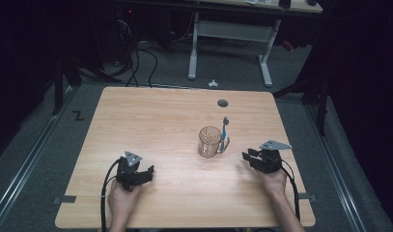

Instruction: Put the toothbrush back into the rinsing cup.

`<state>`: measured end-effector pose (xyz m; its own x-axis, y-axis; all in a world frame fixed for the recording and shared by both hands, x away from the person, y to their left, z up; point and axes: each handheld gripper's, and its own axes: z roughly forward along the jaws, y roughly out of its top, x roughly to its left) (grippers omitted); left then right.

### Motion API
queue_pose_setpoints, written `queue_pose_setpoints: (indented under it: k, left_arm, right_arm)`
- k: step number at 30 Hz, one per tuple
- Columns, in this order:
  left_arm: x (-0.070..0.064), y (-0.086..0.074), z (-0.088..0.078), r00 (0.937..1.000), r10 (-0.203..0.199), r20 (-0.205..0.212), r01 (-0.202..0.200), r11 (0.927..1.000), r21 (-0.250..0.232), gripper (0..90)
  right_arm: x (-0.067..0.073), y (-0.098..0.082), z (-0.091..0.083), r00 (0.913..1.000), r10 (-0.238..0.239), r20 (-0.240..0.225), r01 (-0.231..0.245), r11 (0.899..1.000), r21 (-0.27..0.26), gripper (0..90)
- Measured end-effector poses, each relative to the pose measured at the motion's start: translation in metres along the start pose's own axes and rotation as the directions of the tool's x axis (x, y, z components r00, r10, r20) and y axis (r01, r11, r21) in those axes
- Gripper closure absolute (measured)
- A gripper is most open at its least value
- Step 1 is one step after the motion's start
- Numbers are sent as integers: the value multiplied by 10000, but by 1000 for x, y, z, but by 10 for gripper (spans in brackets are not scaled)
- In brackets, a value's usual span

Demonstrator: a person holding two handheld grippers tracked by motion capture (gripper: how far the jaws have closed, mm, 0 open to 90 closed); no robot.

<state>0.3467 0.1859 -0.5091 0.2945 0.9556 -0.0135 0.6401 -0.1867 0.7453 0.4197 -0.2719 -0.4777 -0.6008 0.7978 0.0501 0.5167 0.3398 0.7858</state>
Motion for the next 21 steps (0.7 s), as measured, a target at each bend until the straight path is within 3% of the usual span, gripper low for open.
queue_pose_setpoints:
  k: [21]
  left_arm:
    - [0,0,0,10000,2,4,-2,10000,4,257]
  right_arm:
    - [2,-6,21,10000,-31,44,29,9994,351,613]
